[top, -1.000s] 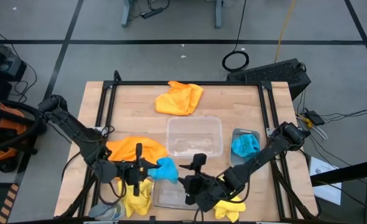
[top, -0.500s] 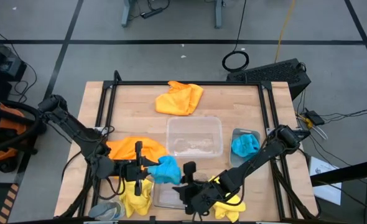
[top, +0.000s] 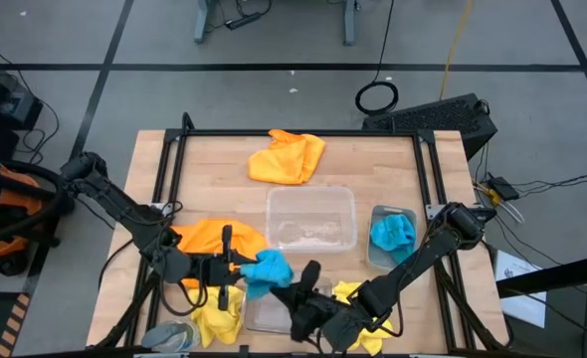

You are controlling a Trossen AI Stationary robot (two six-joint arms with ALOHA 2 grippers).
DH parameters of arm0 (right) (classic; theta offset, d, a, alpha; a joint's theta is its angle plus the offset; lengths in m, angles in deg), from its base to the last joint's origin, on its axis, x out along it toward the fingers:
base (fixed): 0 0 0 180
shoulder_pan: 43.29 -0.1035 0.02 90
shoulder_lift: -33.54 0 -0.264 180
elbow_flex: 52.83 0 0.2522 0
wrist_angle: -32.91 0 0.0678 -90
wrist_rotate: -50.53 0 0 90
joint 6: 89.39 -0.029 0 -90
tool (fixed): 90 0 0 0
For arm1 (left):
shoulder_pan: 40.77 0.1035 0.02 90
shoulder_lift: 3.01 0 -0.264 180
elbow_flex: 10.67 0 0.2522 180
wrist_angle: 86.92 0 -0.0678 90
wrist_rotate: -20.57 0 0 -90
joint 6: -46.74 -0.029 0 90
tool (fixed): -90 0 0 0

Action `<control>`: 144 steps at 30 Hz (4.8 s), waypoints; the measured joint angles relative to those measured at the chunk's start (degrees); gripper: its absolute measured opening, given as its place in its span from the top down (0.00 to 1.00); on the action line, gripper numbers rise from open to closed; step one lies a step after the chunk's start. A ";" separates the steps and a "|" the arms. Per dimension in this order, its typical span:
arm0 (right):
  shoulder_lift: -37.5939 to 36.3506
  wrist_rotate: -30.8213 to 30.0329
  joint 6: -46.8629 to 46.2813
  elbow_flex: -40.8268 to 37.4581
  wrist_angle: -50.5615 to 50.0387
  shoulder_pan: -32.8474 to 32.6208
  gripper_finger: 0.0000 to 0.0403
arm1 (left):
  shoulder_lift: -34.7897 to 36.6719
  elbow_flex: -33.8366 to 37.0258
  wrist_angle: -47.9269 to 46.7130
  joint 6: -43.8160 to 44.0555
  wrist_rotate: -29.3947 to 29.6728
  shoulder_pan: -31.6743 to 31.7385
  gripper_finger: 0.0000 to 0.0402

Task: Sort microfiber towel by color & place in baskets
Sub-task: Put the blue microfiber cloth into the gray bin

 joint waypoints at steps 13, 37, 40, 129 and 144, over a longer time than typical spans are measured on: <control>0.00 -7.99 9.98 0.00 4.40 -0.94 0.63 | 0.00 0.00 0.10 2.06 -0.68 0.06 0.94; -0.02 -16.28 11.20 0.02 15.73 -3.04 0.51 | -0.63 0.04 3.07 0.78 -12.20 1.46 0.94; -0.02 -16.05 8.33 0.02 15.77 -2.95 0.50 | -0.84 0.04 2.91 -0.76 -12.69 1.74 0.94; -21.66 14.22 -98.69 -17.94 -95.94 -0.92 0.94 | -8.63 -1.25 -0.15 8.99 -19.39 5.89 0.40; -21.64 29.32 -106.85 -30.34 -90.15 -4.45 0.94 | -8.63 -1.25 -0.45 8.97 -19.30 5.57 0.40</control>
